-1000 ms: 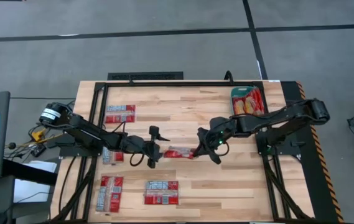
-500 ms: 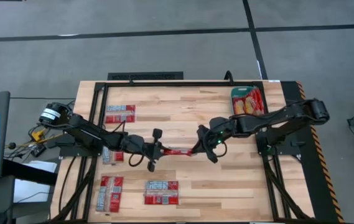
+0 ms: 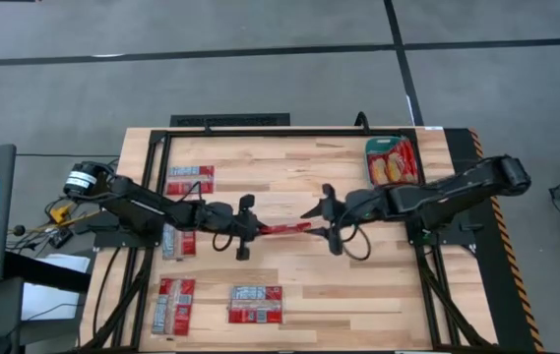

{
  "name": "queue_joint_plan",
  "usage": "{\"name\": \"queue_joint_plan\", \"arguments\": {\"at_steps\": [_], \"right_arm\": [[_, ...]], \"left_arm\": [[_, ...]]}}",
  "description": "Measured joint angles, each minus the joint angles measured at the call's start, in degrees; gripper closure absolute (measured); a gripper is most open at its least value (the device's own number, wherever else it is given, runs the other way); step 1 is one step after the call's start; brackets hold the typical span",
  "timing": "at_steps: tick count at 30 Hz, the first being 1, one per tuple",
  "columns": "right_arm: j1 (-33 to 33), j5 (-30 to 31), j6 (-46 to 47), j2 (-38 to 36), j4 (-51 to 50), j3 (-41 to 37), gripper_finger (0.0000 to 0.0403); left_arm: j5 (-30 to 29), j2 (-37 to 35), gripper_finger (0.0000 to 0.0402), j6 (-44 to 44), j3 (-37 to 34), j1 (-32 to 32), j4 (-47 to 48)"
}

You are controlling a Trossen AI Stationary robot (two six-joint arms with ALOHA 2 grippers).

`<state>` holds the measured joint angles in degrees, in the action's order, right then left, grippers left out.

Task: Sort popcorn bags into baskets
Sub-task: Put the popcorn bag into the green bin

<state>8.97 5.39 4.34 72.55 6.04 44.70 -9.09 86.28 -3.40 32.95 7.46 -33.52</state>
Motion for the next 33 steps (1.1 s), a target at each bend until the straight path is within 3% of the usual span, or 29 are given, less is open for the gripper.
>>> {"name": "queue_joint_plan", "arguments": {"at_steps": [5,12,17,21,23,26,29,33], "right_arm": [[0.0,2.0,-0.2,6.6,3.3,0.0,0.0159],[-2.1,1.1,0.6,12.6,2.4,0.1,0.0187],[-3.1,-1.0,3.0,11.8,-4.4,0.1,0.025],[-3.1,-1.1,3.1,8.9,-9.5,0.2,0.0353],[-3.0,-1.0,3.1,7.7,-11.2,0.2,0.0384],[-3.0,-1.0,3.7,5.9,-12.5,0.2,0.036],[-3.0,-0.9,4.2,4.7,-12.8,0.1,0.0305],[-3.0,-0.9,2.4,5.6,-4.0,0.3,0.0226]], "left_arm": [[4.5,0.0,0.0386,3.4,0.0,-2.2,0.0],[6.0,0.0,0.0386,3.3,0.0,-2.4,-0.3],[5.8,-0.2,0.0386,3.7,0.0,-2.4,1.6],[5.3,-0.5,0.0386,3.7,0.1,-2.4,1.6],[5.4,-0.5,0.0386,3.7,0.1,-2.4,1.0],[5.4,-0.5,0.0386,3.7,0.2,-2.6,0.8],[5.6,-0.6,0.0386,3.7,-0.1,-2.5,1.9],[6.5,-0.4,0.0386,3.3,0.6,-2.8,2.2]]}}
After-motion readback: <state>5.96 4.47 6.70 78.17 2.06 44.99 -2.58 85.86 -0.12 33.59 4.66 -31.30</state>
